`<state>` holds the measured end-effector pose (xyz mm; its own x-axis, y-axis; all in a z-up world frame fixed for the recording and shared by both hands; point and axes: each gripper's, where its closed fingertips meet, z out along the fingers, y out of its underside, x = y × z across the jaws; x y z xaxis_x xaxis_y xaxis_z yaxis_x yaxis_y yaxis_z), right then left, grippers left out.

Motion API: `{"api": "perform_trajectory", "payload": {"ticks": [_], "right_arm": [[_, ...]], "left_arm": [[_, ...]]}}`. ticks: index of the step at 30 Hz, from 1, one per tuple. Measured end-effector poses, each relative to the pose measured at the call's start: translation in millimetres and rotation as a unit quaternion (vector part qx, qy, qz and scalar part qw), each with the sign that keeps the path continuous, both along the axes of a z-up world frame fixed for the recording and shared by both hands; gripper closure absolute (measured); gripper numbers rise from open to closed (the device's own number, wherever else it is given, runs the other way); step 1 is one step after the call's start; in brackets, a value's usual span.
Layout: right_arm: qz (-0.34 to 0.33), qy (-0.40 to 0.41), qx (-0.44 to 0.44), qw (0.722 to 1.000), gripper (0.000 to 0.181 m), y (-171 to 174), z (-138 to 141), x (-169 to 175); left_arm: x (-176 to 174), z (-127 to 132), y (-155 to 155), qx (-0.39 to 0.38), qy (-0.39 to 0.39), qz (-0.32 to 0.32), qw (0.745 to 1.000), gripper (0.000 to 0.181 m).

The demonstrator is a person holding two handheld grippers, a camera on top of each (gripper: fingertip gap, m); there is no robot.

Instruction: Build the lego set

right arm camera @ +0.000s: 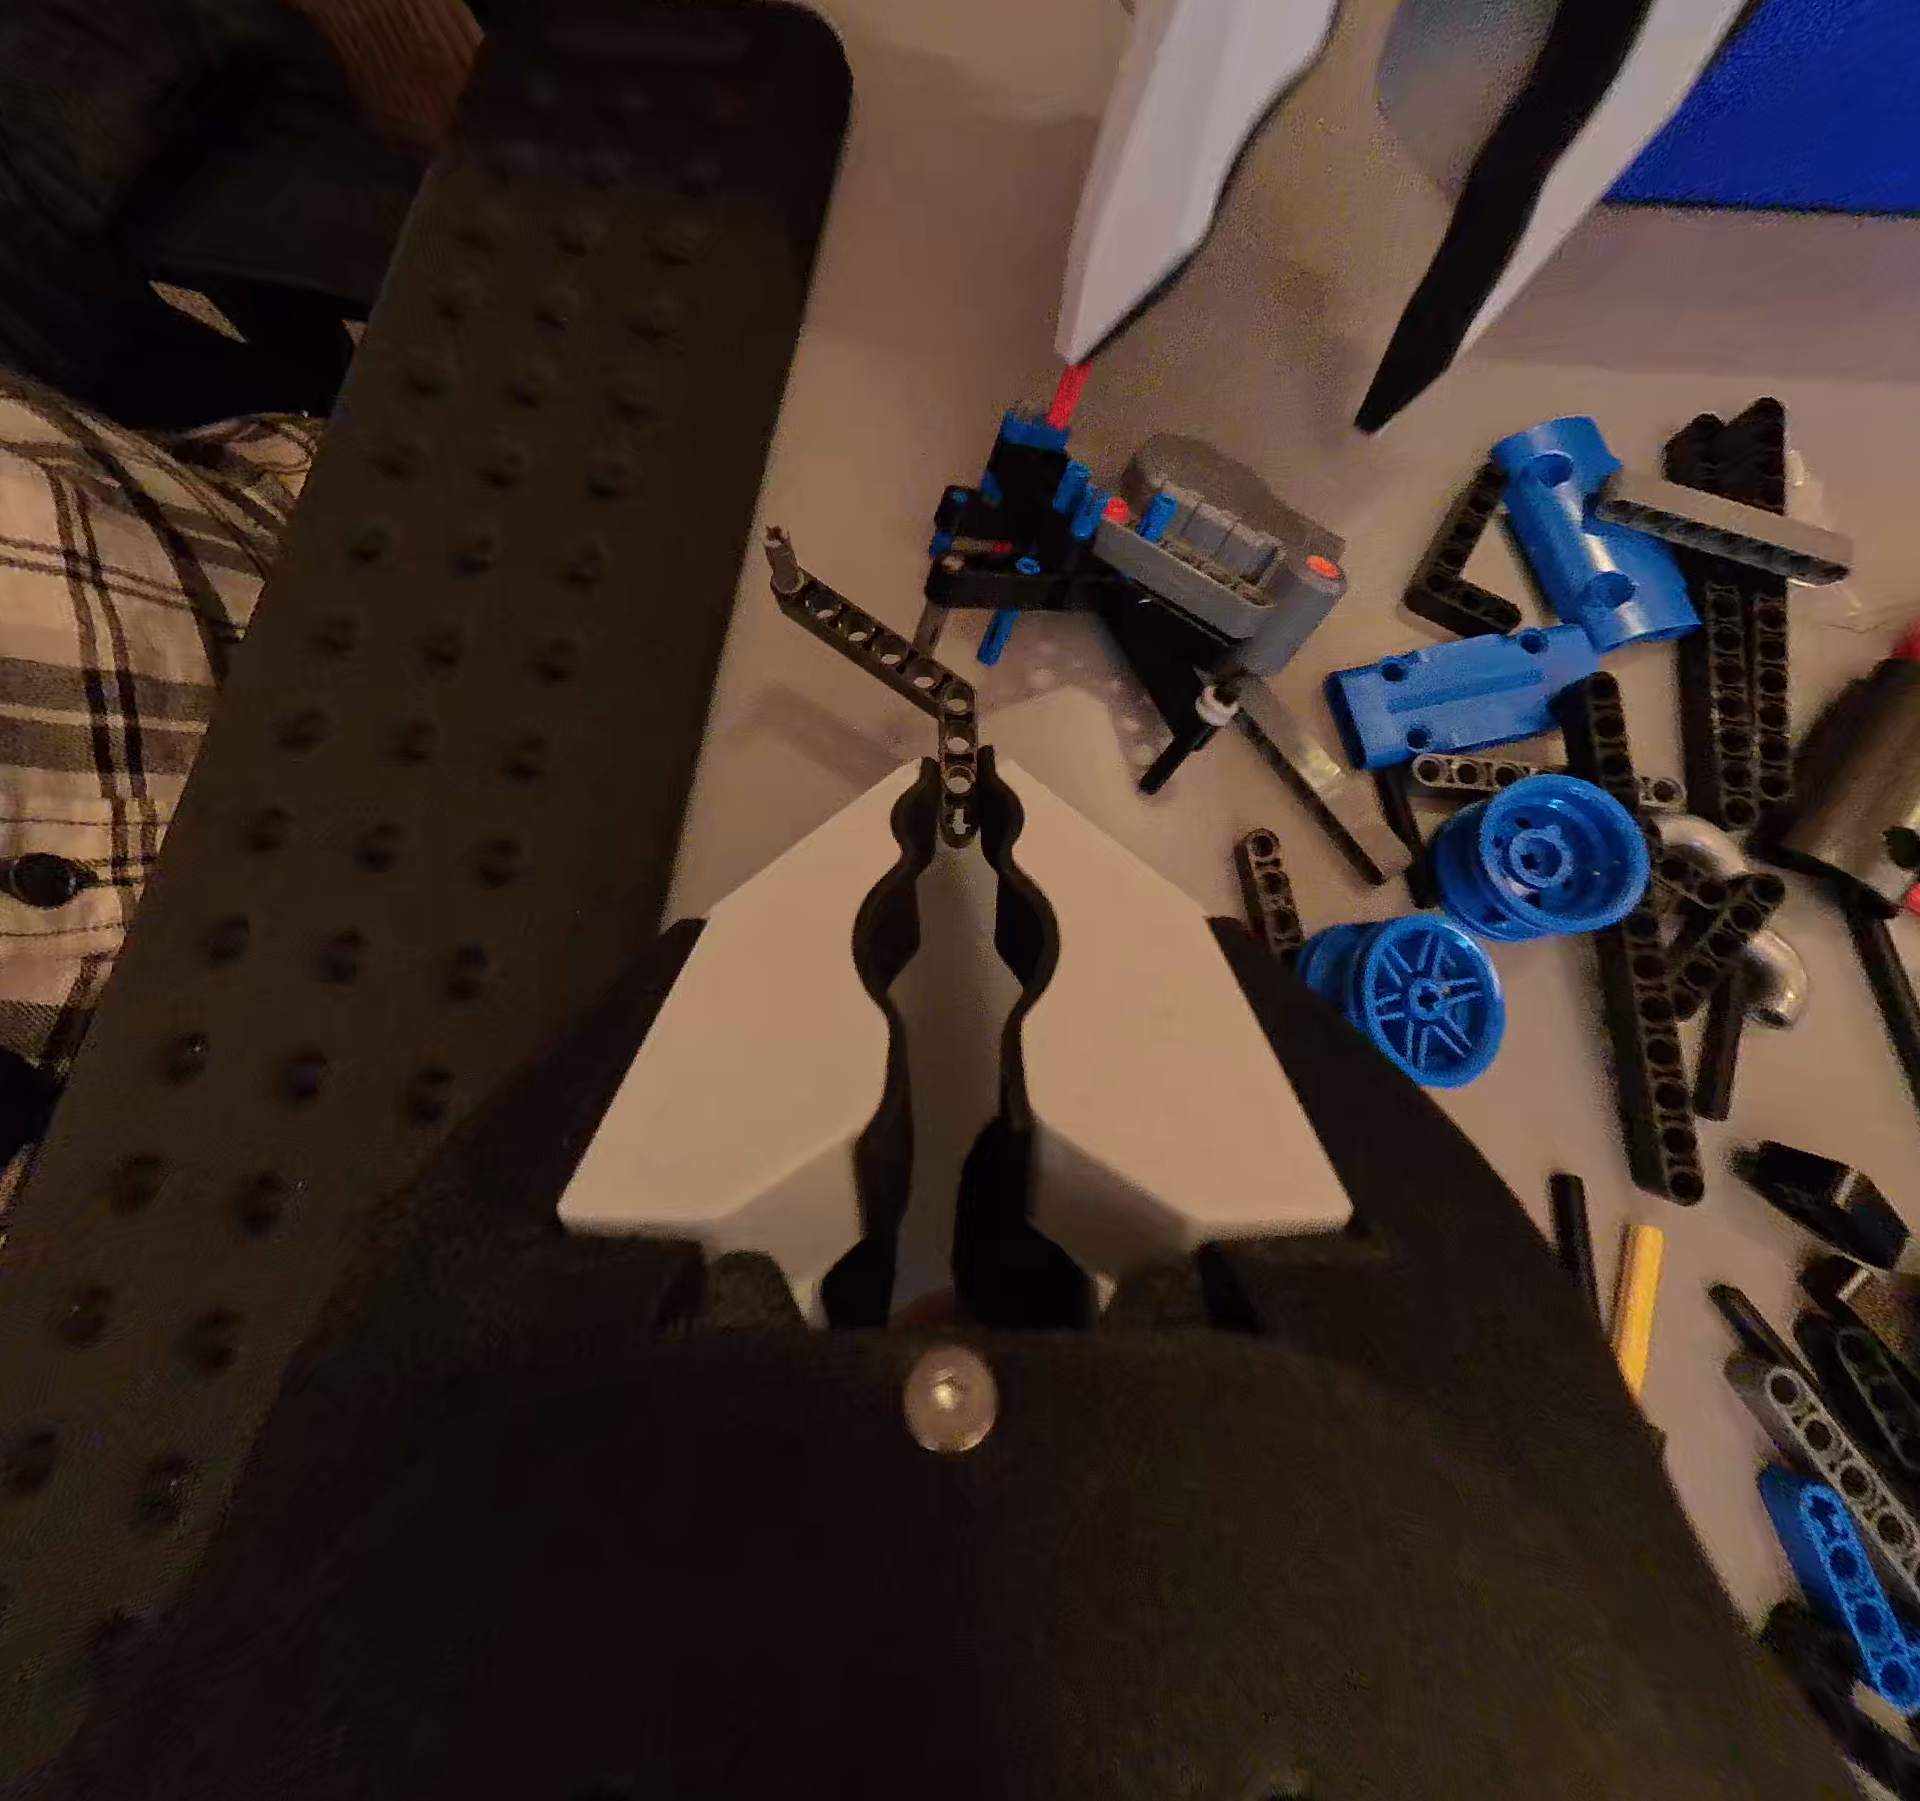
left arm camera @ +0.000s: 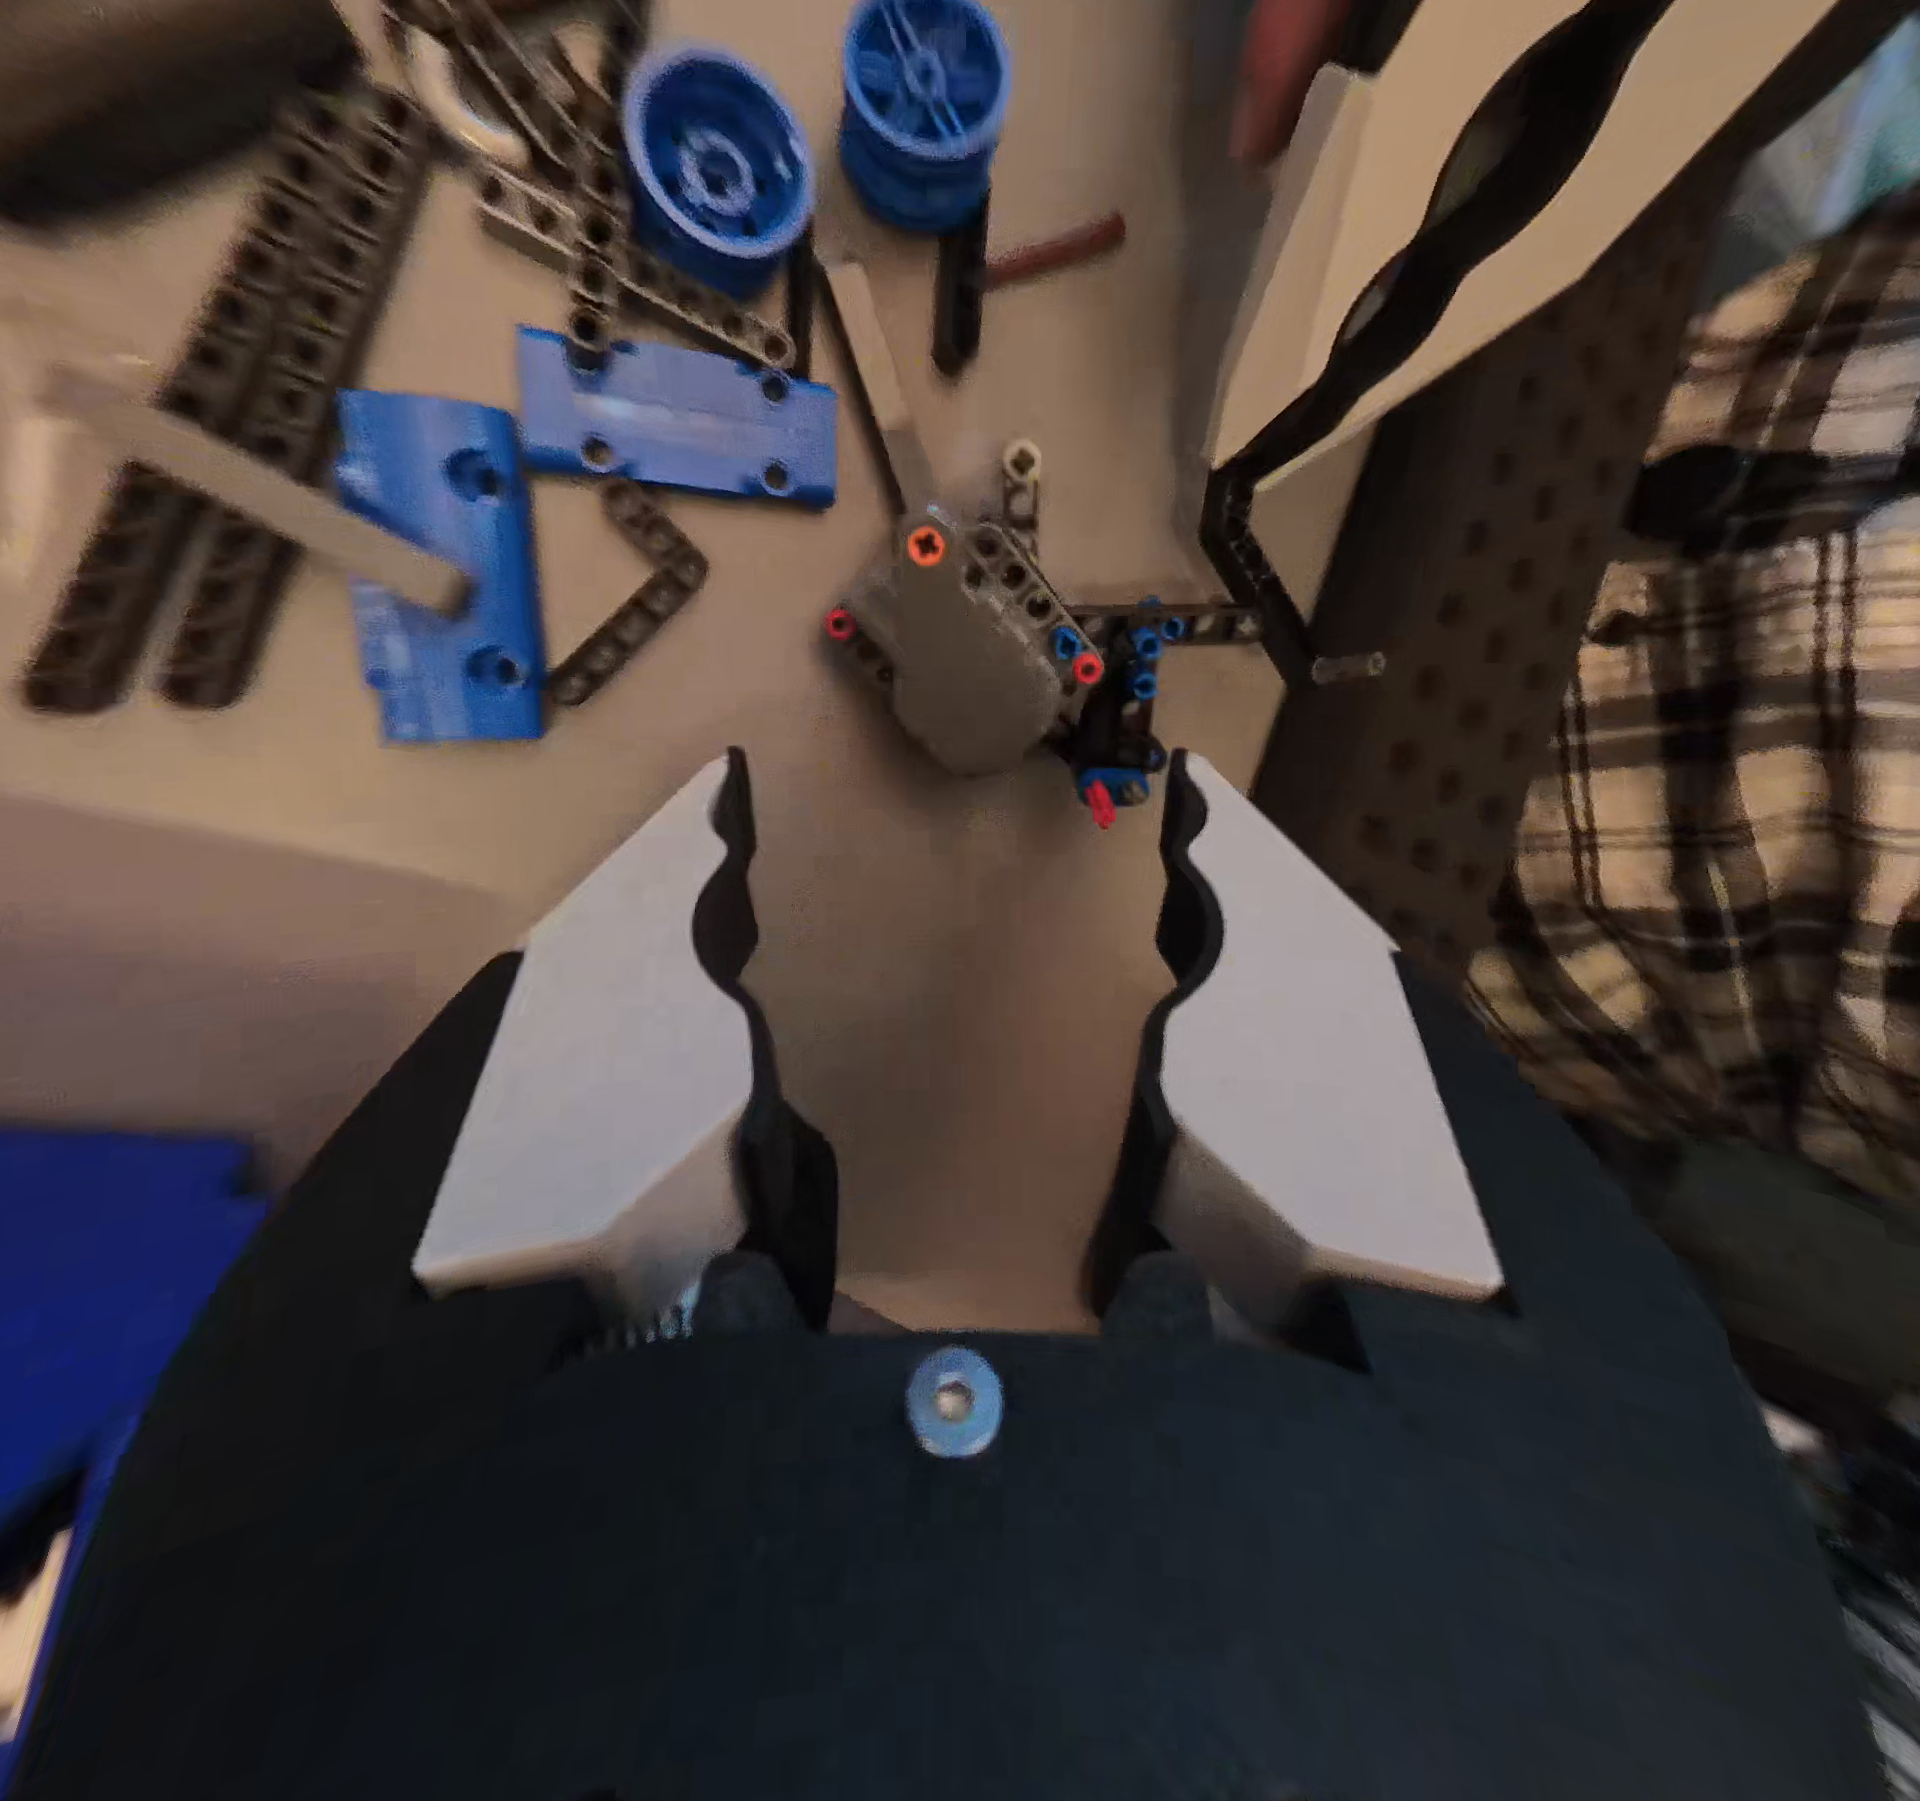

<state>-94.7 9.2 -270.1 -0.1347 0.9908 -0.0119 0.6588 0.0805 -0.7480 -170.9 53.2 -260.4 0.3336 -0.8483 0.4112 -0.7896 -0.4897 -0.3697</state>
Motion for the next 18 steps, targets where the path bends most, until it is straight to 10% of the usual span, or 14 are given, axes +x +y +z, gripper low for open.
{"api": "perform_trajectory", "payload": {"ticks": [1, 8, 18], "right_arm": [[-0.006, 0.004, 0.000, 1.000, 0.176, 3, 3, 1], [-0.044, 0.031, -0.006, 0.999, 0.176, 18, 20, 2], [-0.050, 0.087, 0.002, 0.995, 0.176, 17, 50, -8]], "left_arm": [[-3, 7, 6, 0.042, -0.005, 0.023, 0.999, 0.105], [41, 51, -37, 0.260, -0.072, 0.034, 0.962, 0.128], [50, 21, -40, 0.362, -0.035, 0.128, 0.923, 0.173]]}}
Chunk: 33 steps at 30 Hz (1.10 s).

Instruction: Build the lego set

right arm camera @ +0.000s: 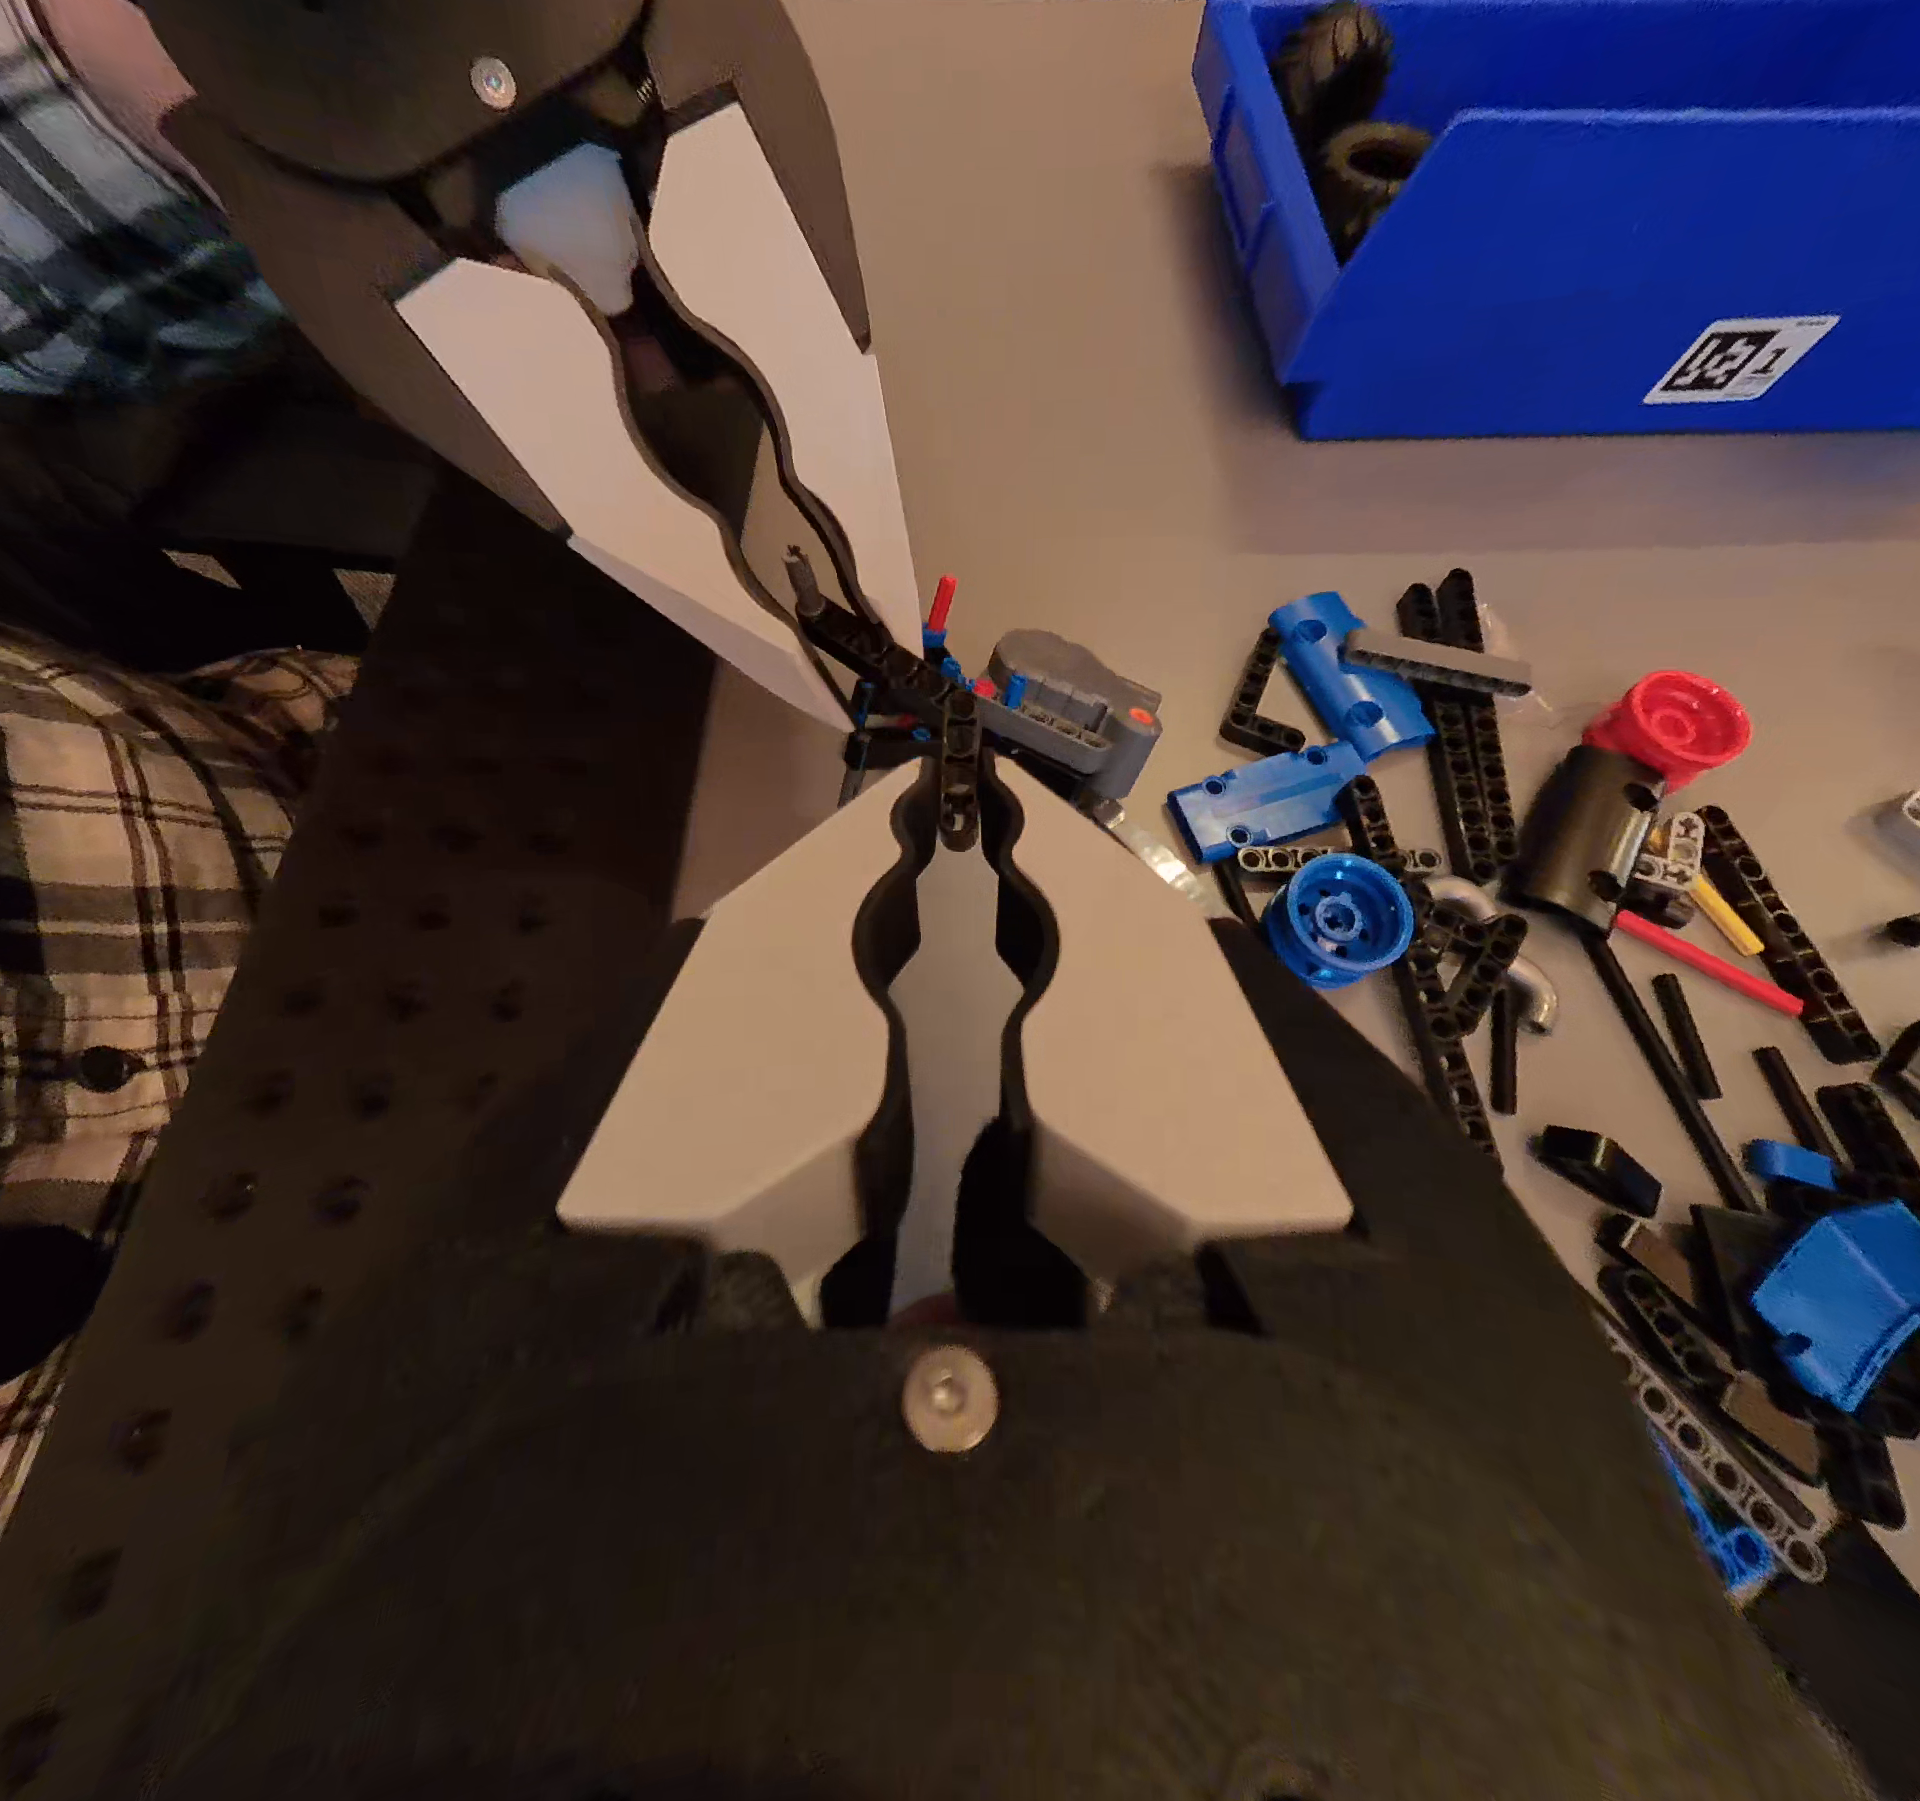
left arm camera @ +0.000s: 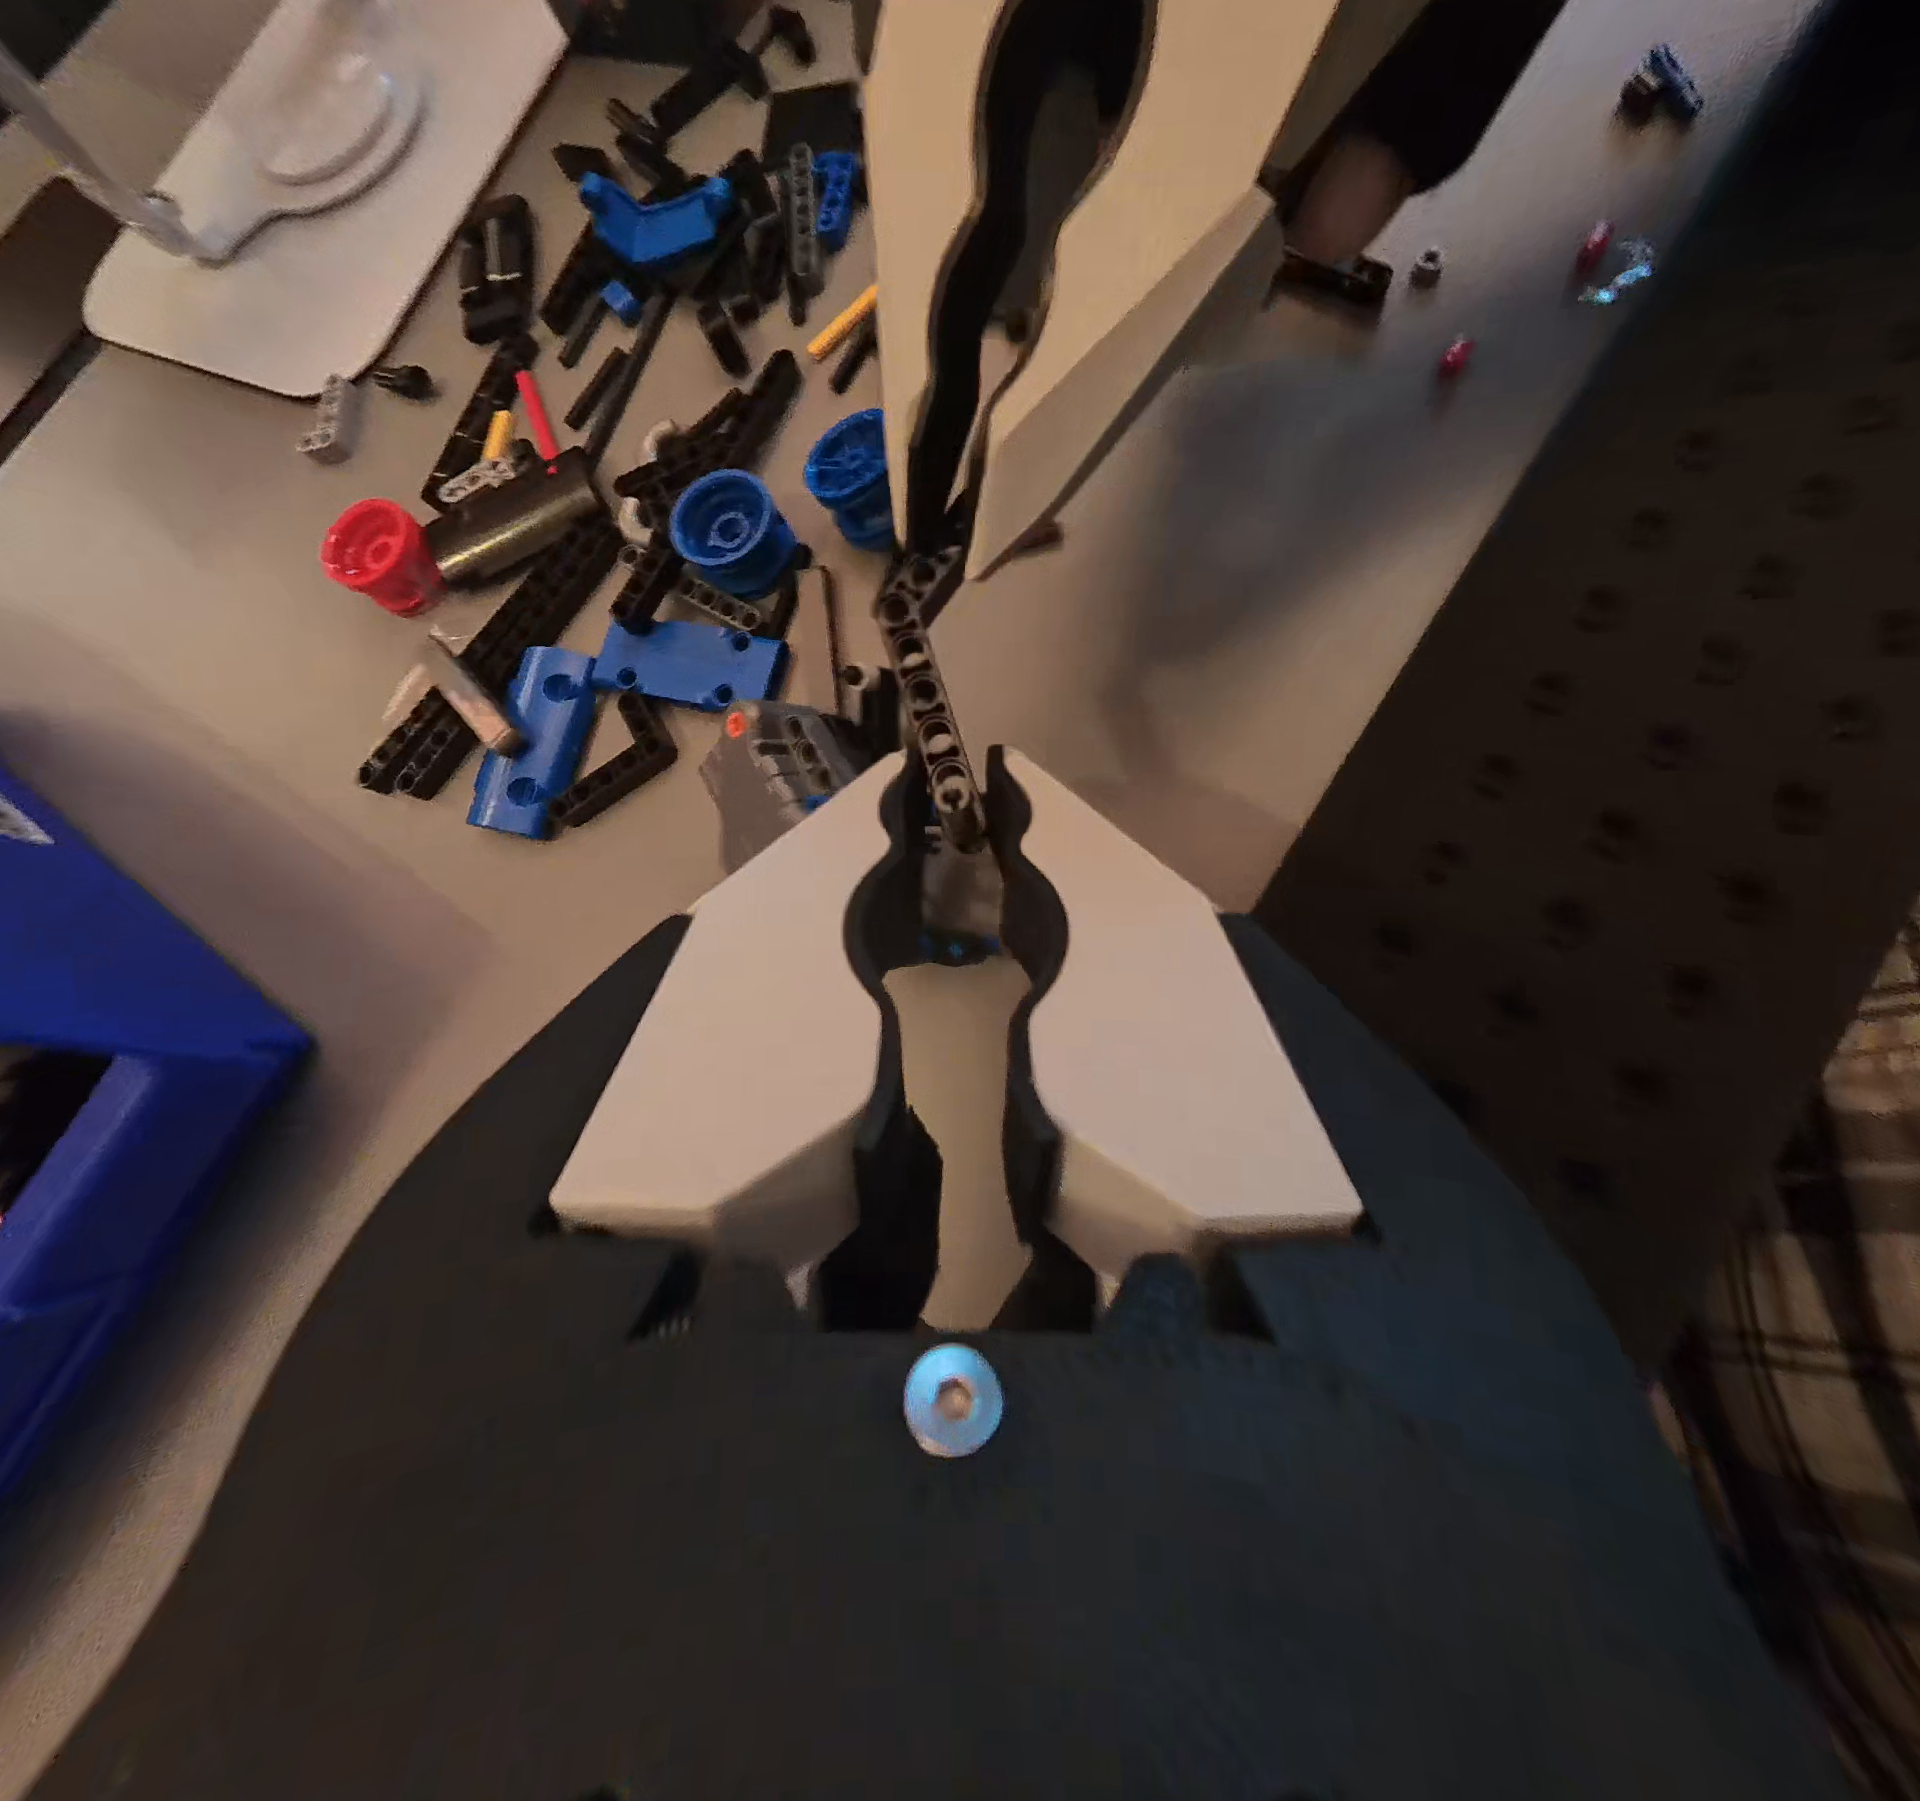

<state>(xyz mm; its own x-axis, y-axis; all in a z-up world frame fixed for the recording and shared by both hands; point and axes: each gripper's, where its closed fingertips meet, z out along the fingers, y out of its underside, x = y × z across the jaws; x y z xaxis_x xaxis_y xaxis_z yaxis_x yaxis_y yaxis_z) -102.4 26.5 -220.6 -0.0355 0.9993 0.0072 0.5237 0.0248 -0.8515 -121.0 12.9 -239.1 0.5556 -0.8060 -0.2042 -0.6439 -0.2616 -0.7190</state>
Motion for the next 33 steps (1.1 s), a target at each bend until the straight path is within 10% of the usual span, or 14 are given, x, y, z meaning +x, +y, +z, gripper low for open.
{"api": "perform_trajectory", "payload": {"ticks": [5, 22, 28, 33], "right_arm": [[-0.005, 0.006, 0.053, 0.999, 0.151, 8, 17, -4], [0.017, -0.075, 0.150, 0.986, 0.174, 21, 5, -26], [0.027, -0.088, 0.101, 0.991, 0.174, 38, -8, -20], [0.052, -0.101, 0.078, 0.990, 0.174, 41, -23, -20]], "left_arm": [[-7, 15, 5, -0.020, -0.097, 0.029, 0.995, 0.177], [-10, 23, 20, 0.047, -0.107, 0.095, 0.989, 0.176], [-18, -16, 14, -0.035, -0.073, 0.164, 0.983, 0.097], [-17, -36, 21, -0.065, -0.057, 0.167, 0.982, 0.104]]}}
